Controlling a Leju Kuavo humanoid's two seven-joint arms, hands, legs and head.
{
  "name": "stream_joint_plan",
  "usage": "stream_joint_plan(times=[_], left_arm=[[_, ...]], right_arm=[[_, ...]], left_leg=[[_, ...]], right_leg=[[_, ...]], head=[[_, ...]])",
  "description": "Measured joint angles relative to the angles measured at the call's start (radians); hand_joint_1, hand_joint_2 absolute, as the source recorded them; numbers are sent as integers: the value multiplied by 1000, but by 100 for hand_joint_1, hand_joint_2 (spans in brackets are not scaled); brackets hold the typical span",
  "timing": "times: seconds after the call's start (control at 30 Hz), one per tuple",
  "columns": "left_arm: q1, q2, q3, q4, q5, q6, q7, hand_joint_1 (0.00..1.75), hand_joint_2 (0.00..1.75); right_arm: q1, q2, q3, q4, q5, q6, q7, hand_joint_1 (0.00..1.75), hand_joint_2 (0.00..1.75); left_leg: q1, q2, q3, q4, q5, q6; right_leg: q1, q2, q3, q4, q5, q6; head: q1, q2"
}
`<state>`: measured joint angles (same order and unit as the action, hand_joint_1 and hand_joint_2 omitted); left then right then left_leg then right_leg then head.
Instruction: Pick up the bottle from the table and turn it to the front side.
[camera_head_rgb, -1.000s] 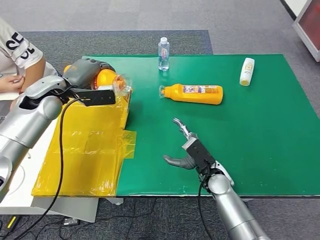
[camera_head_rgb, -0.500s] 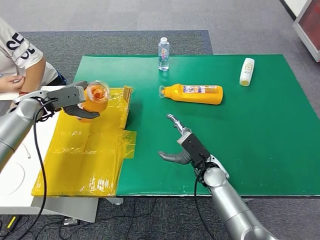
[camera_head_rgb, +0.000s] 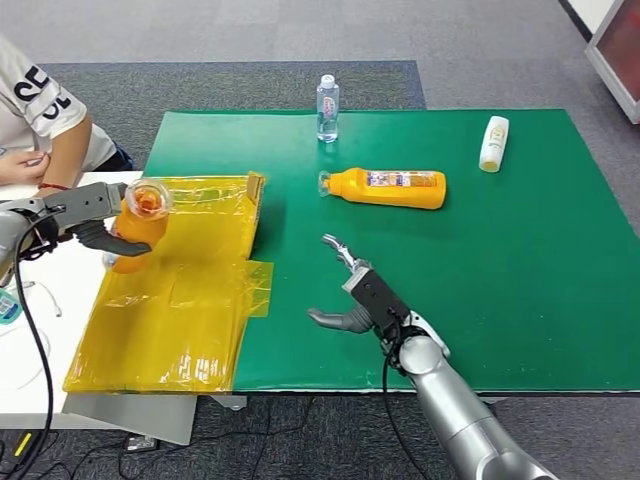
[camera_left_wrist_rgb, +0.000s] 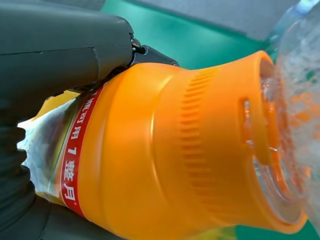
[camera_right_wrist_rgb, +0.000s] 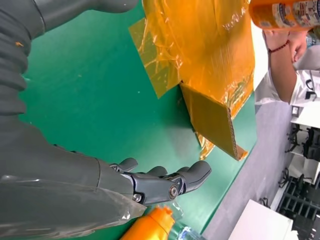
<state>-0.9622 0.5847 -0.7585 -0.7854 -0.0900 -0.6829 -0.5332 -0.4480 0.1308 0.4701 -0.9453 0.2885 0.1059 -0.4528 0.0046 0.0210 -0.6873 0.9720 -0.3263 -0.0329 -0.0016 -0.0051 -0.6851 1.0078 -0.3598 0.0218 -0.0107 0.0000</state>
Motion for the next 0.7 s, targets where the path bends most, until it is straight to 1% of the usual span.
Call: stream_joint_plan(times=[0.07, 0.17, 0.3, 0.37, 0.5, 0.6, 0.7], left_arm=[[-11, 16, -19, -3, -10, -1, 27, 175, 175], [-44, 24, -57, -4, -39, 25, 69, 175, 175], [-115, 8, -139, 0, -105, 93, 135, 175, 175], [-154, -14, -187, 6, -143, 124, 167, 175, 175], [-230, -85, -288, 34, -221, 181, 229, 175, 175], [-268, -131, -338, 51, -246, 186, 247, 175, 175], [-299, -175, -386, 68, -269, 162, 258, 175, 175]], right_arm=[[0, 0, 6, 4, -2, -2, 1, 0, 175], [-1, 0, 10, 10, -7, -9, 2, 0, 175], [-1, 0, 7, 13, -13, -25, 5, 0, 175], [-1, 0, 0, 13, -13, -30, 10, 0, 175], [-5, 0, -30, 13, 0, -37, 26, 0, 175], [-9, 0, -47, 13, 10, -36, 32, 0, 175], [-11, 2, -61, 13, 20, -33, 36, 0, 175]], left_leg=[[0, 0, 0, 0, 0, 0], [0, 0, 0, 0, 0, 0], [0, -1, 0, 0, 0, 0], [-1, -1, 0, 0, 1, 1], [-1, -2, 0, 0, 2, 3], [-1, -1, 0, 0, 2, 3], [-2, 0, 0, 0, 2, 3]], right_leg=[[0, 0, 0, 0, 0, 0], [0, 0, 0, 0, -1, 0], [-1, 0, 1, 0, 0, 1], [-1, -1, 1, -1, 1, 2], [-1, -2, 2, -1, 1, 3], [-2, -1, 1, -1, 2, 3], [-2, -1, 1, -1, 3, 3]], head=[[0, 0], [0, 0], [0, 0], [0, 0], [0, 0], [0, 0], [0, 0]])
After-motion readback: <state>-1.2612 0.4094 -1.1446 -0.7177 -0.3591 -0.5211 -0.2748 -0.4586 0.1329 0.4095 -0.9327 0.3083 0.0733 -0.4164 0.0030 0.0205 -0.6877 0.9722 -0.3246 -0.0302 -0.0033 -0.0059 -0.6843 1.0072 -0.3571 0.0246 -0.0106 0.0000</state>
